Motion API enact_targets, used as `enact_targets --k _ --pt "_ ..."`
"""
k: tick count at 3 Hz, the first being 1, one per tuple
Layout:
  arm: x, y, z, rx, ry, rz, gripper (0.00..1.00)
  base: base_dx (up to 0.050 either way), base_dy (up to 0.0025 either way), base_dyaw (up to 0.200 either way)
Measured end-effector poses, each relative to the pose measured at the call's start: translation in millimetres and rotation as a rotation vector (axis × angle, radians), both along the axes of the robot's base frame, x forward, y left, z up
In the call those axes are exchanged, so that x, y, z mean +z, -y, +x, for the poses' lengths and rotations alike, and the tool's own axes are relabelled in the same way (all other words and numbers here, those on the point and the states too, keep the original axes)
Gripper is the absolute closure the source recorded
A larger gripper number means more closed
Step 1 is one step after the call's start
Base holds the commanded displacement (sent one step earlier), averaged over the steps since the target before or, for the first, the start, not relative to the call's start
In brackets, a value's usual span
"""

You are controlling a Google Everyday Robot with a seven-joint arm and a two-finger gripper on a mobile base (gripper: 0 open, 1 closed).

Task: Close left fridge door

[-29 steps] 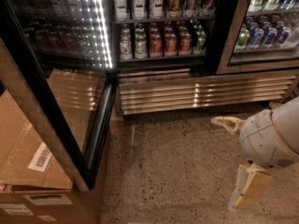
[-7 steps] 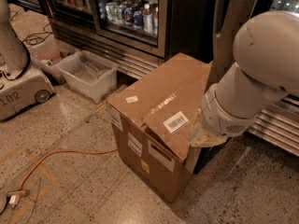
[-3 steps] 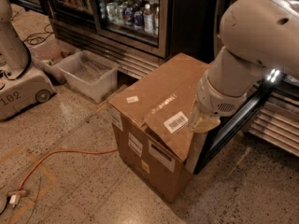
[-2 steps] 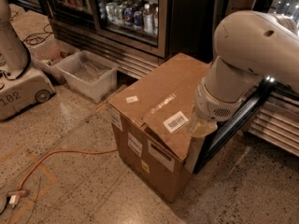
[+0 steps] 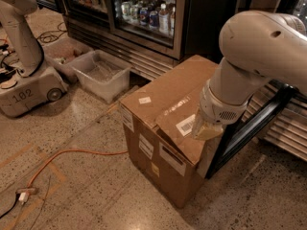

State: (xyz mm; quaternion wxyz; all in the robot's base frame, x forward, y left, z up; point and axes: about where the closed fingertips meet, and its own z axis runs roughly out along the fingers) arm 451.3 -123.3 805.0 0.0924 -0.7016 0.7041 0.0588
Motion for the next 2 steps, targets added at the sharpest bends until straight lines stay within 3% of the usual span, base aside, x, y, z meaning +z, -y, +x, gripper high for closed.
enact_targets --k 1,2 --pt "0.0 0.1 -0.1 0.0 0.0 0.0 1.0 -0.05 0.00002 0.0" --pt "0.0 0.0 -0.2 0.0 0.0 0.0 1.0 0.0 0.00011 0.111"
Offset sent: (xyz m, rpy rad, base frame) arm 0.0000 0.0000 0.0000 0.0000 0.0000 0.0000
